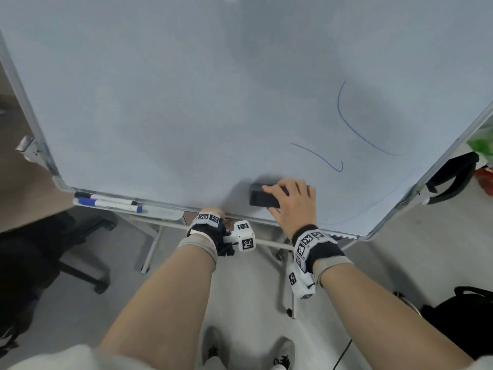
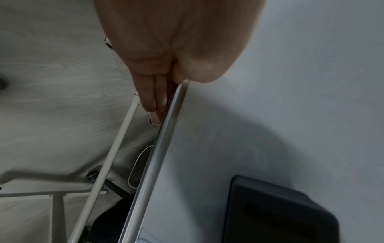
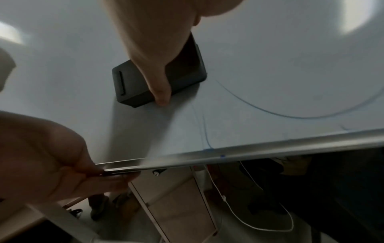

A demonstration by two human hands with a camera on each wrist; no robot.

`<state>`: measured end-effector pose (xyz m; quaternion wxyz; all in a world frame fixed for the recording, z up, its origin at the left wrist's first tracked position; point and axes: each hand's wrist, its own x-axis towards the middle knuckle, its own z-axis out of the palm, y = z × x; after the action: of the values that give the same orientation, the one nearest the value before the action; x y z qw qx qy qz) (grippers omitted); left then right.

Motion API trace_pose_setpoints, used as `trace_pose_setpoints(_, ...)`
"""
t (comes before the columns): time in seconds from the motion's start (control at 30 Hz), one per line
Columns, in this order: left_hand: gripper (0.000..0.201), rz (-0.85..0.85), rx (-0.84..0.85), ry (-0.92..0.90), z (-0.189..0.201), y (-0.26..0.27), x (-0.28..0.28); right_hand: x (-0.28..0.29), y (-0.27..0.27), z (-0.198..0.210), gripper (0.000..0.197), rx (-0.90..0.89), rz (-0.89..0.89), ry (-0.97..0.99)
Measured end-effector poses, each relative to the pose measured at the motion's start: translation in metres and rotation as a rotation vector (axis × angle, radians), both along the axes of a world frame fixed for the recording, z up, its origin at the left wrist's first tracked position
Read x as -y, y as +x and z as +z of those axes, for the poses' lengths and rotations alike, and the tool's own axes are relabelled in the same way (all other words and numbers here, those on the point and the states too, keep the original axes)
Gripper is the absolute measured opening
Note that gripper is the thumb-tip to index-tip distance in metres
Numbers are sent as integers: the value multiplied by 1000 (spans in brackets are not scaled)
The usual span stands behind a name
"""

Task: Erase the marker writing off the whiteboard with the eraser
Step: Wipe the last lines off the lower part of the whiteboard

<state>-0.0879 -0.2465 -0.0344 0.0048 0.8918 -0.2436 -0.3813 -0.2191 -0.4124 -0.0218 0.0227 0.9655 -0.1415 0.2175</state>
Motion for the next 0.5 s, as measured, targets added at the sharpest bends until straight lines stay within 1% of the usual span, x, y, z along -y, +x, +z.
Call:
trace_pose_setpoints(0.03, 32, -13, 12, 20, -2, -2, 1, 3, -6, -2, 61, 1, -18, 18)
trace_pose_setpoints(0.1, 32, -28, 54, 22, -9, -6, 5, 12, -7, 15, 59, 74, -60, 38)
trace_pose_setpoints(0.23, 28, 18, 120, 17, -14, -19, 12, 41, 9, 81, 54, 425, -186, 55)
trace_pose_setpoints(0.27, 26, 28, 141, 25, -16, -21, 13, 47, 12, 92, 54, 482, -190, 55)
trace_pose_setpoints(0.3, 26, 31, 153, 44, -16, -24, 14, 51, 13, 96, 55, 502, -188, 50)
trace_pose_setpoints(0.37, 29, 42, 158, 64, -16, -26, 16, 49, 10, 85, 58, 452, -151, 54)
trace_pose_setpoints(0.43, 33, 84, 147, 61, -14, -26, 18, 42, 1, 54, 60, 290, -77, 61)
trace_pose_setpoints(0.5, 34, 106, 145, 19, -15, -23, 20, 36, -14, 24, 62, 120, -16, 59)
